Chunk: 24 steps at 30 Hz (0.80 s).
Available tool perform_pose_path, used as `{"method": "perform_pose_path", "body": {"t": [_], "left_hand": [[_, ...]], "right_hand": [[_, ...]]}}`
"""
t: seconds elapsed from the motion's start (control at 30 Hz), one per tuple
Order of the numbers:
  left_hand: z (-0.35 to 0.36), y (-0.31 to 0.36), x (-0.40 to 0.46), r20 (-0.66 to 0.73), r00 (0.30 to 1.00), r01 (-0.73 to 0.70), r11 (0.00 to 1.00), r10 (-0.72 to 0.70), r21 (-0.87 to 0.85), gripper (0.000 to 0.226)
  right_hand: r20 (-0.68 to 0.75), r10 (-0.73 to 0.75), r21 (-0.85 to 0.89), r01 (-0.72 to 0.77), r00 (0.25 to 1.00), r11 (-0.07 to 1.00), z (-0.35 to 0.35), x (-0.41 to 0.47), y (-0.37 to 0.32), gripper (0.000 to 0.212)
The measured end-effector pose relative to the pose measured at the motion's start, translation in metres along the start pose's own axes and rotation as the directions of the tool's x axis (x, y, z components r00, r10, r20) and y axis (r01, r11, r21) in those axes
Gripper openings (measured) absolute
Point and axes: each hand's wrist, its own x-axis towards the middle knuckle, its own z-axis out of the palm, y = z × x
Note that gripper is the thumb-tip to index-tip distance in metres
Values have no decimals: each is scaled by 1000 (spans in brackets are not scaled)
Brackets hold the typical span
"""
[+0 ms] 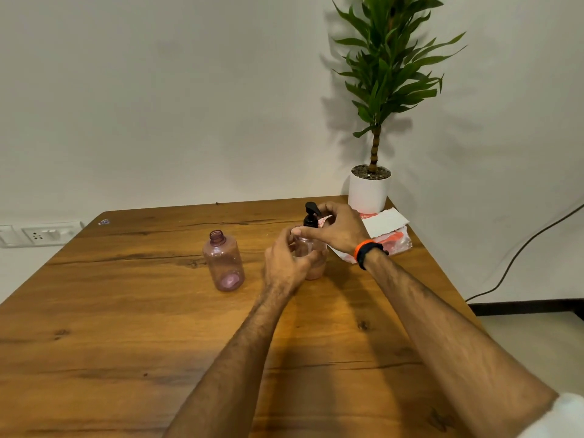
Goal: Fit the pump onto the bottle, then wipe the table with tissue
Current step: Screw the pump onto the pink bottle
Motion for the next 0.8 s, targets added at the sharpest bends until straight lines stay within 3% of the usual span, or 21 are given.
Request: {"method": "perform_pose_path", "body": {"t": [0.17,0.43,0.63,0.8], "left_hand": [[0,0,2,6,1000,17,1000,-17,-22,72],[1,1,2,1,1000,24,1000,-24,-16,75],[1,1,2,3,999,34,999,-34,-33,77],[1,2,0,5,999,34,998,-34,-57,79]], "right_hand": [[106,-32,162,14,994,987,-8,1,5,34],[-47,-1,94,5,999,996,-3,4,3,43],[150,-38,125,20,988,992,-11,5,6,36],[95,-17,167,1,995,986,-8,5,5,35]]}}
